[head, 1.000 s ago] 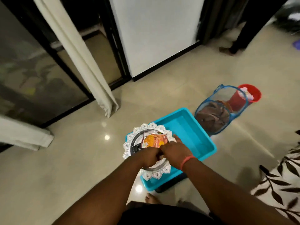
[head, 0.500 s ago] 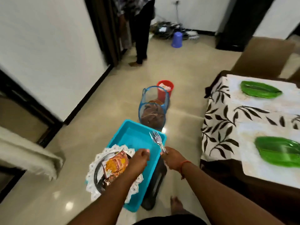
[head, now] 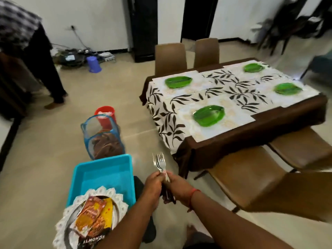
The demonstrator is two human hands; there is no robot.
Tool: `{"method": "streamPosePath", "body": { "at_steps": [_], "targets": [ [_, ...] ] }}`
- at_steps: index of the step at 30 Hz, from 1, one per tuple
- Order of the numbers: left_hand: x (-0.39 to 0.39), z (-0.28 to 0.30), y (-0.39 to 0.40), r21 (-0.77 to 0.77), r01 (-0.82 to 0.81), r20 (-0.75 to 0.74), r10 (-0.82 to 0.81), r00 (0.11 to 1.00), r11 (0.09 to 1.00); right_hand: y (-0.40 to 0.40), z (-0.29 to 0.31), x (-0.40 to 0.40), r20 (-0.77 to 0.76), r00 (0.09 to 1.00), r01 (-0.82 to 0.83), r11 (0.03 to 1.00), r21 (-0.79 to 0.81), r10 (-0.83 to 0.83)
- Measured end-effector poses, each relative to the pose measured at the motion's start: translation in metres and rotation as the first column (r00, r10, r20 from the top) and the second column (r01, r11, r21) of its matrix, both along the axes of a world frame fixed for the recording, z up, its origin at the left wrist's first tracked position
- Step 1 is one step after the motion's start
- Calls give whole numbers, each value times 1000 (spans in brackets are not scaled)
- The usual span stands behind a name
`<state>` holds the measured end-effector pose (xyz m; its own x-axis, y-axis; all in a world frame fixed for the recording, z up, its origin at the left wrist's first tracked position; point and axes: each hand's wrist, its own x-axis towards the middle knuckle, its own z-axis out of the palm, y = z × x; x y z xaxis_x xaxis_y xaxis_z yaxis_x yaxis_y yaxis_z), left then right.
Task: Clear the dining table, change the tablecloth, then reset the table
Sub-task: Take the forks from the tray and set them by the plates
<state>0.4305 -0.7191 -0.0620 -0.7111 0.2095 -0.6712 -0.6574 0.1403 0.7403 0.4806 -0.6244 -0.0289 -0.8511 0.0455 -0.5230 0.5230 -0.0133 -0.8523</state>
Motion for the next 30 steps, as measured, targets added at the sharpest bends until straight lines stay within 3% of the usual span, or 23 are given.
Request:
{"method": "streamPosePath", "body": {
  "at_steps": [6,10,14,18,22,30],
  "targets": [
    [-3,25,37,50,70,-36,-69,997,996,41,-12,10,54,979,198,978,-69,-194],
    [-8,18,60,67,51,-25,-49,998,996,70,-28,7,25,966,255,961,112,-259],
    [-15,15,100,92,-24,-24,27,999,995,116,-38,-5,-43,975,220,941,256,-216],
    [-30,21,155,112,-134,-14,136,991,985,180,-45,-32,-71,983,180,954,240,-168],
    [-43,24,211,143,-235,29,233,972,961,243,-47,-51,2,961,275,959,72,-276],
    [-83,13,289,28,-137,-1,137,991,990,356,-74,-74,-48,867,495,845,201,-496]
  ]
}}
